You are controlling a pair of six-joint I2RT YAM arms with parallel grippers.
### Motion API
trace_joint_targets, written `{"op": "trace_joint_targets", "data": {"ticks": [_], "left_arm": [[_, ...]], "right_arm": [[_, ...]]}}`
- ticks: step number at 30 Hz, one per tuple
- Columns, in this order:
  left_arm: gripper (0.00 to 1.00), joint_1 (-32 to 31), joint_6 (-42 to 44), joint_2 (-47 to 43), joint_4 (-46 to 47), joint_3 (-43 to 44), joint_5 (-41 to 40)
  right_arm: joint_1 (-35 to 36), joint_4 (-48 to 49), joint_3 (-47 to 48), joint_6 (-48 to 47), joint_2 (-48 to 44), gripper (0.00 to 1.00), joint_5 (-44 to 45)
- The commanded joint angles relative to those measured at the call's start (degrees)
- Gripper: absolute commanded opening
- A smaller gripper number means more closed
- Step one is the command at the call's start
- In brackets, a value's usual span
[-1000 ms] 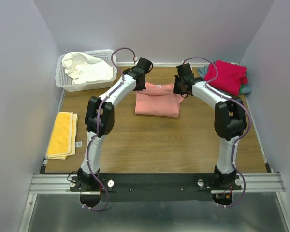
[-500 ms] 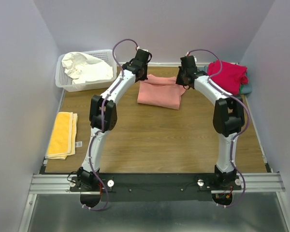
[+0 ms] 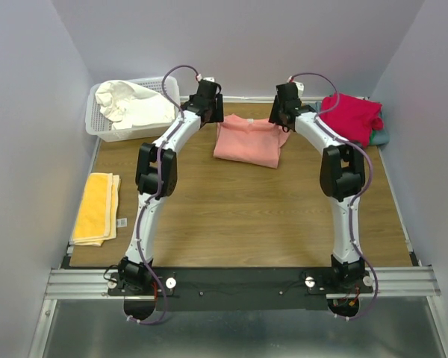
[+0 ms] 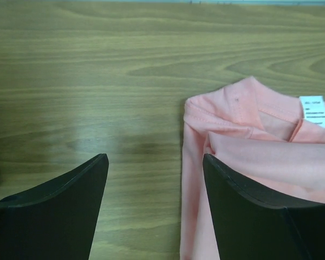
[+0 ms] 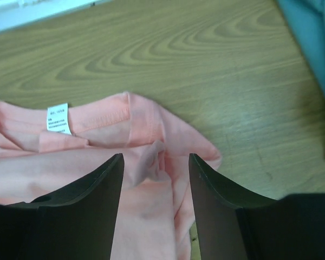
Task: Fold and stack the t-shirts
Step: Fold the tshirt
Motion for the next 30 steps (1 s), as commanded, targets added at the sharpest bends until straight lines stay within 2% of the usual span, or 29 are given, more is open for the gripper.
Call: {"op": "trace_joint_targets", "data": {"ticks": [1, 15, 25, 30], "left_arm": [[0.8, -0.6, 0.1, -8.0, 5.4, -1.9, -0.2], [0.8, -8.8, 4.7, -15.1, 1.3, -14.3, 1.6], [0.79, -10.8, 2.4, -16.8, 1.1, -24.5, 1.2], [0.79, -10.9, 2.5, -15.3, 1.2, -25.3, 0.9]], "right_arm": [[-0.4, 0.0, 1.5, -0.6, -3.8, 0.6, 5.8], [0.9, -2.9, -11.4, 1.2, -16.2, 0.6, -6.4], [5.4, -3.7, -19.5, 0.4, -16.7, 0.54, -13.0], [5.9, -3.6, -21.7, 2.3, -14.4, 0.49, -15.0]]}}
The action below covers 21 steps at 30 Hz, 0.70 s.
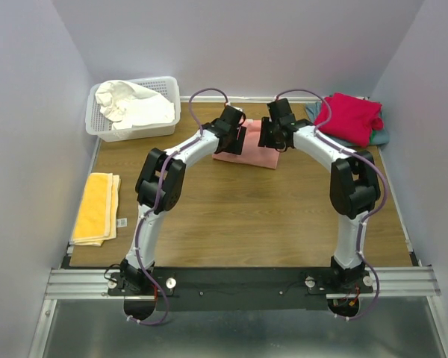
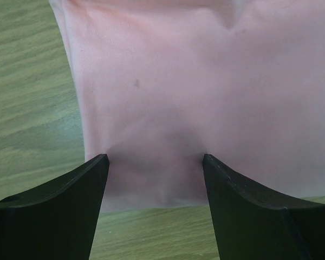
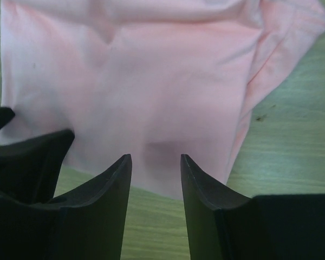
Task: Fold and stack the t-shirts
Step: Fold the tshirt
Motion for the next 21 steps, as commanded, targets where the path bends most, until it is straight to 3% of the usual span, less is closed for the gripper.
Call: {"op": "trace_joint_targets", "data": {"ticks": [1, 6, 13, 21], "left_arm": [[0.79, 0.1, -0.3, -0.8, -0.3, -0.3, -0.6], [0.78, -0.2, -0.4, 0.9, -2.2, -1.6, -2.2], [0.78, -1.5, -2.1, -4.2, -1.4, -14.0, -3.0], [0.77, -5.2, -5.2, -10.3, -3.1, -25.9, -4.6]], "right_arm": [[0.4, -1.1, -2.6, 1.5, 2.1, 0.48, -3.6], [0.5, -1.1, -5.9, 2.7, 2.7, 0.45, -3.5], [0.5, -1.1, -13.5, 3.2, 1.7, 0.42, -3.7], [0.5, -2.9, -23.3, 3.5, -6.3, 0.41, -2.3]]}}
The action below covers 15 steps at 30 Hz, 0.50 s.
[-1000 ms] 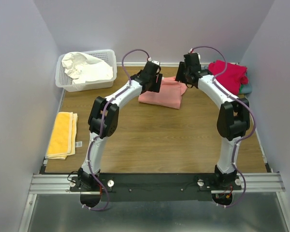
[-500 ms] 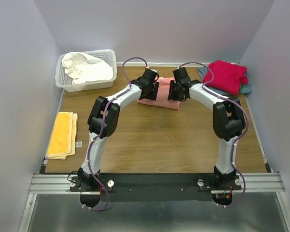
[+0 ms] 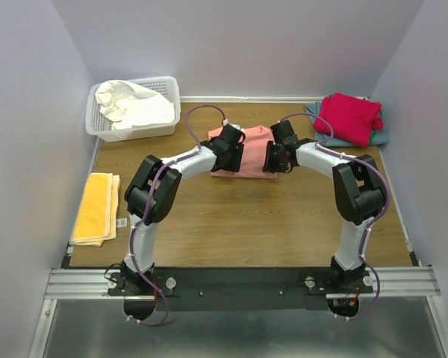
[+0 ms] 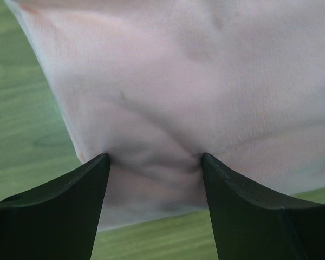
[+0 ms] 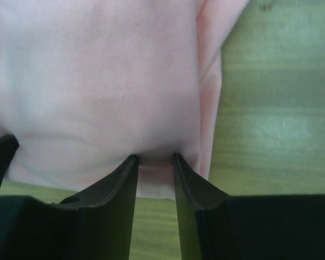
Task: Fold and stack the t-shirts
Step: Fold the tshirt
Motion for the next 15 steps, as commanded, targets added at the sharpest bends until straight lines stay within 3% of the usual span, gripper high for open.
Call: {"op": "trace_joint_targets", "data": {"ticks": [1, 8, 11, 15], "left_arm": [[0.77, -2.9, -1.8, -3.4, -8.9, -10.4, -2.6], [0.75, -5.4, -4.6, -13.0, -11.8, -19.1, 0.1], [0.72, -6.2, -4.1, -17.2, -17.7, -15.2, 0.6], [0.72, -6.6, -2.8, -22.6, -21.4, -6.0, 0.1]], "right_arm": [[-0.3, -7.6, -7.2, 0.0, -3.6, 0.41, 1.4], [-0.1, -11.9, -15.5, 0.7, -14.1, 0.4, 0.5], [-0.1, -14.2, -16.6, 0.2, -20.6, 0.36, -0.2], [-0.1, -15.8, -13.8, -0.6, -27.0, 0.38, 1.0]]}}
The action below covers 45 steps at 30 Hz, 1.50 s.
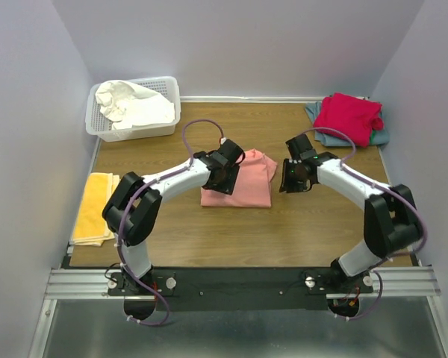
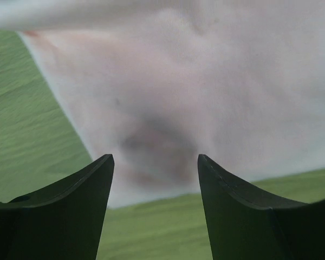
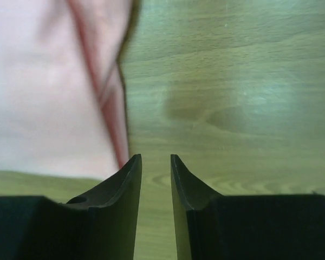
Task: Fold and stack the t-shirts
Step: Fold the tshirt, then neatly place the folded tshirt to the corner
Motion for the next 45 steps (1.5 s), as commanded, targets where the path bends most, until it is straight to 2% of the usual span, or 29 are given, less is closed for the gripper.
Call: {"op": "trace_joint_targets", "data": {"ticks": [1, 4, 5, 7, 9, 10, 13, 18, 22, 38, 45], "left_arm": [[0.72, -0.3, 1.6, -8.2, -10.9, 12.8, -1.1], [0.72, -0.3, 1.4, -9.9, -12.3, 19.0, -3.1], [0.72, -0.3, 1.1, -10.4, -12.3, 19.9, -4.1], [0.74, -0.1, 0.8, -11.5, -11.7, 20.9, -7.2], [0.75, 0.6, -0.1, -11.9, -11.8, 21.0, -9.4], [0.75, 1.1, -0.1, -11.9, -11.8, 21.1, -9.2], [0.75, 3.6, -0.5, -12.6, -10.7, 20.2, -7.4], [0.75, 9.2, 0.6, -15.3, -6.1, 16.6, -1.1], [0.75, 13.3, 2.0, -18.0, -2.7, 13.6, 4.4], [0.76, 19.5, 4.0, -21.6, -0.3, 9.1, 10.1], [0.76, 20.9, 4.4, -22.4, -0.7, 9.0, 10.1]], "right_arm": [[-0.3, -4.0, 3.9, -1.2, -8.4, 0.41, 1.9], [-0.3, -4.2, 5.9, -1.2, -8.9, 0.51, 2.3], [-0.3, -4.2, 6.8, -1.6, -8.6, 0.58, 1.6], [-0.3, -3.8, 7.1, -0.9, -7.5, 0.73, 0.3], [-0.3, -2.3, 6.5, -1.6, -6.9, 0.8, -2.3], [-0.2, -1.5, 5.9, -1.6, -6.9, 0.86, -2.7], [-0.3, 2.7, 3.6, -2.6, -7.0, 0.95, -5.0], [-0.4, 9.0, 1.5, -3.4, -5.5, 0.95, -7.4], [-0.4, 14.0, -1.5, -3.3, -3.2, 0.92, -11.2], [-2.4, 27.9, -9.1, -2.0, 3.3, 0.87, -19.7], [-4.1, 37.7, -13.1, -0.4, 8.2, 0.82, -26.2]]}}
